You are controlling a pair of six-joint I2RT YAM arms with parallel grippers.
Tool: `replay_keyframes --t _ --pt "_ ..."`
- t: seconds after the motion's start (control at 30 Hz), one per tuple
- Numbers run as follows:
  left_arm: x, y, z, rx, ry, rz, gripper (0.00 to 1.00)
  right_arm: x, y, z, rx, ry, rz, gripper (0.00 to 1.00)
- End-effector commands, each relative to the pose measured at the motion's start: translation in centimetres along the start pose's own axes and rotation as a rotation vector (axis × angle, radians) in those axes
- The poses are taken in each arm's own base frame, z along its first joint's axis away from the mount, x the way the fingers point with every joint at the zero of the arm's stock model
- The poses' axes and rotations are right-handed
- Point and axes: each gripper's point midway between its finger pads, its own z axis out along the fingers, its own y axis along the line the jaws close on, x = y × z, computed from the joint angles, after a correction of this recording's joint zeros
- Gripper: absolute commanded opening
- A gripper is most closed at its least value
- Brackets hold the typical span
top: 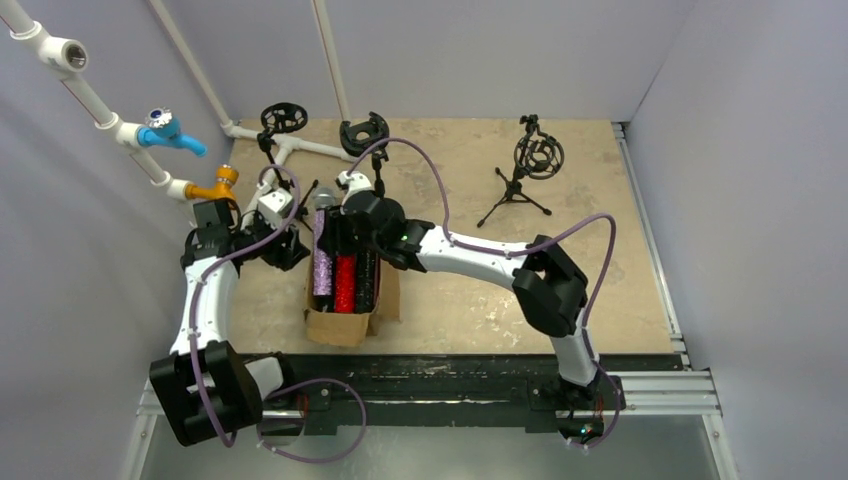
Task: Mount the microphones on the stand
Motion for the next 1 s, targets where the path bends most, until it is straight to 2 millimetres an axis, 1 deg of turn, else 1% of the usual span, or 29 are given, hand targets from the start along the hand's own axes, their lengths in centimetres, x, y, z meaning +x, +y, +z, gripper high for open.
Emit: replay_keyframes --t 0.0,0.07,0.17,0.2,0.27,0.3,0.33,0.4,0.47,0.53,0.63,0.7,0.87,0.97 --pt "1.0 -4.1 -0.9 0.108 0.017 0.033 0.59 0.7 2.5 -1.9 -0.200 0.000 -0.011 0.44" --pt "0.9 -5.1 -1.5 0.125 0.004 0.051 0.60 0.4 4.4 -2.6 -0.297 -0.008 -0.012 0.43" --pt "0.4 -6.2 -2.4 0.147 -0.004 0.069 0.60 0.9 6.2 -2.5 -0.367 0.027 -0.028 0.42" --pt "0.1 -6.2 -2.7 0.142 -0.002 0.069 0.60 1.2 6.4 -2.4 -0.373 0.037 -0.036 0.42" --pt "-0.4 -5.4 -3.2 0.099 0.009 0.071 0.60 1.5 6.7 -2.5 -0.379 0.046 -0.041 0.42" --pt "-0.7 -4.5 -3.3 0.050 0.020 0.078 0.59 1.6 6.6 -2.6 -0.376 0.052 -0.040 0.41" --pt "-0.8 -2.8 -3.5 -0.032 0.039 0.077 0.58 1.7 6.3 -2.6 -0.362 0.055 -0.040 0.41" --pt "-1.0 1.0 -4.1 -0.211 0.075 0.072 0.58 1.7 5.9 -2.8 -0.345 0.053 -0.045 0.41" --pt "-0.8 5.0 -5.1 -0.389 0.115 0.073 0.57 1.8 5.6 -3.1 -0.333 0.048 -0.046 0.42" --pt "-0.9 7.5 -6.1 -0.498 0.132 0.057 0.57 2.1 5.3 -3.3 -0.329 0.052 -0.048 0.42" --pt "-1.0 10.2 -7.4 -0.620 0.131 0.066 0.58 3.0 4.7 -3.4 -0.322 0.071 -0.049 0.42" --pt "-0.6 11.9 -8.2 -0.700 0.143 0.085 0.58 3.4 4.4 -3.5 -0.319 0.076 -0.049 0.42" --pt "1.8 15.9 -10.5 -0.847 0.219 0.050 0.59 3.9 3.8 -3.8 -0.303 0.083 -0.053 0.42" --pt "2.9 17.6 -12.1 -0.902 0.246 0.037 0.59 3.9 3.7 -4.1 -0.302 0.081 -0.054 0.42"
